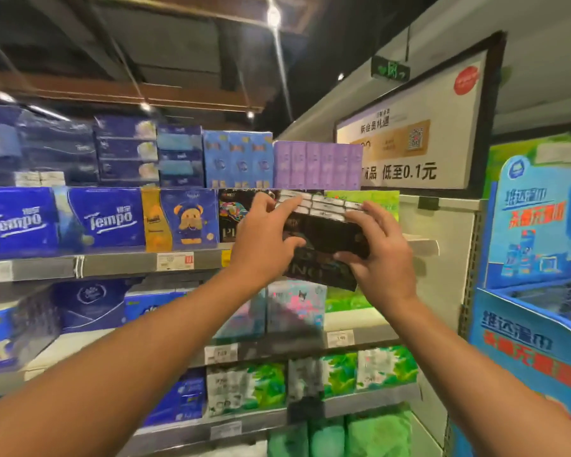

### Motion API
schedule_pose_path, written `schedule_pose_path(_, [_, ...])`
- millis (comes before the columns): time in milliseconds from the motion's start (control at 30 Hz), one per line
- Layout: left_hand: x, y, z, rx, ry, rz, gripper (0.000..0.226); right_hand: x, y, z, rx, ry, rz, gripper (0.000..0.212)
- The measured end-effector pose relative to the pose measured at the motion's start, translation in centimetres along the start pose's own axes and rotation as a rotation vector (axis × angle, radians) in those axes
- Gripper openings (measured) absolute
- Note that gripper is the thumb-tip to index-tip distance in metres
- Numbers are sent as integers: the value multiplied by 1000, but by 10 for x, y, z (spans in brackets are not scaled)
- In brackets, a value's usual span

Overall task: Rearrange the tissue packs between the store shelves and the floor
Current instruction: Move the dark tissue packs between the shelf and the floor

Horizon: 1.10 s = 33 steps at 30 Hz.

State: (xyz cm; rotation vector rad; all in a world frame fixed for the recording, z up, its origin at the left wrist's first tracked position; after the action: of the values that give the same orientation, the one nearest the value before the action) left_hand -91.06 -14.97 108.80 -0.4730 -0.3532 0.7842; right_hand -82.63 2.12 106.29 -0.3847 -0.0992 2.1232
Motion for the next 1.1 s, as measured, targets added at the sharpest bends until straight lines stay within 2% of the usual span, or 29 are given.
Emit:
schedule_pose_path(200, [-41, 15, 73, 62, -29, 160, 65, 45, 61, 77, 2, -79, 117, 64])
schedule_pose_path(567, [-148, 58, 134, -81, -48, 586, 62, 98, 198, 131, -163, -6, 266, 69])
schedule_pose_path(800, [-204, 91, 138, -179, -75, 615, 61, 116, 262, 129, -262, 69, 322, 73])
schedule_pose_path(933, [-216, 98, 140, -167, -68, 596, 61, 130, 272, 129, -287, 142, 376, 89])
schedule_pose_path(1000, [-217, 100, 140, -165, -62, 594, 61, 135, 277, 126, -330, 204, 463, 92])
schedule_pose_path(1100, [-215, 102, 137, -159, -56, 580, 61, 134, 286, 120, -376, 238, 452, 96])
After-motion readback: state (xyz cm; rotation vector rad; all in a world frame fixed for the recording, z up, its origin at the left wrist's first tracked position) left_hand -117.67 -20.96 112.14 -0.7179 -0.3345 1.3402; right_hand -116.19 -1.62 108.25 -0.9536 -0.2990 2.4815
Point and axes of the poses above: each hand's wrist, its own z-axis towards the middle knuckle, its own y-axis out of the palm, x = y × z, the point moved 10 cm from there along z, towards the middle knuckle, and after that the axes turned 11 degrees about z, right-handed, at the moved point
